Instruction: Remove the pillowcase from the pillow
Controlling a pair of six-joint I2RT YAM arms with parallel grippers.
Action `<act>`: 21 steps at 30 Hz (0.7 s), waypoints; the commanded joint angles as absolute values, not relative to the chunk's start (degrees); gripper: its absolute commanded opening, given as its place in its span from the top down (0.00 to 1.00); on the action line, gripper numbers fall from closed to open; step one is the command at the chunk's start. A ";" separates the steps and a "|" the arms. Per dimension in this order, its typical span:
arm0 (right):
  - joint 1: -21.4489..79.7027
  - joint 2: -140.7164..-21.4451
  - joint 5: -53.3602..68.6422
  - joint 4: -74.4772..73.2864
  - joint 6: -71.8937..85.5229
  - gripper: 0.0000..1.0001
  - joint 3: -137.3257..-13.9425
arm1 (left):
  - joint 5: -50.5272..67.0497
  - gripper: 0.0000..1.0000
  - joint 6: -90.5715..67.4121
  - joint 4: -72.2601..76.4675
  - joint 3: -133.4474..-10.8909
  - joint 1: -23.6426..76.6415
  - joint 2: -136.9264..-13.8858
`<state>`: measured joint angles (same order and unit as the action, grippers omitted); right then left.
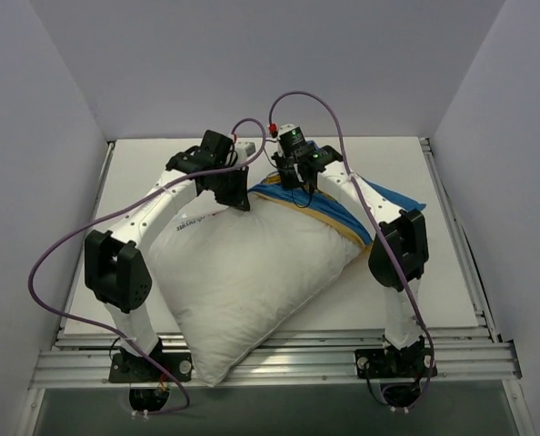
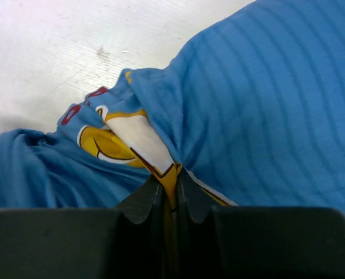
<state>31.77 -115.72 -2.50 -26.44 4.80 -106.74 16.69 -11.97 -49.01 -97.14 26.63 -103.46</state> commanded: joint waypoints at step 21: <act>-8.35 -103.98 -5.21 -29.71 23.21 1.00 -109.60 | -2.98 0.98 -14.15 -64.16 -99.76 18.12 -79.63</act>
<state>1.04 -105.86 12.56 -37.65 25.65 -110.37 10.70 -15.75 -52.51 -99.61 25.96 -86.56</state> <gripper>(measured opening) 0.021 0.052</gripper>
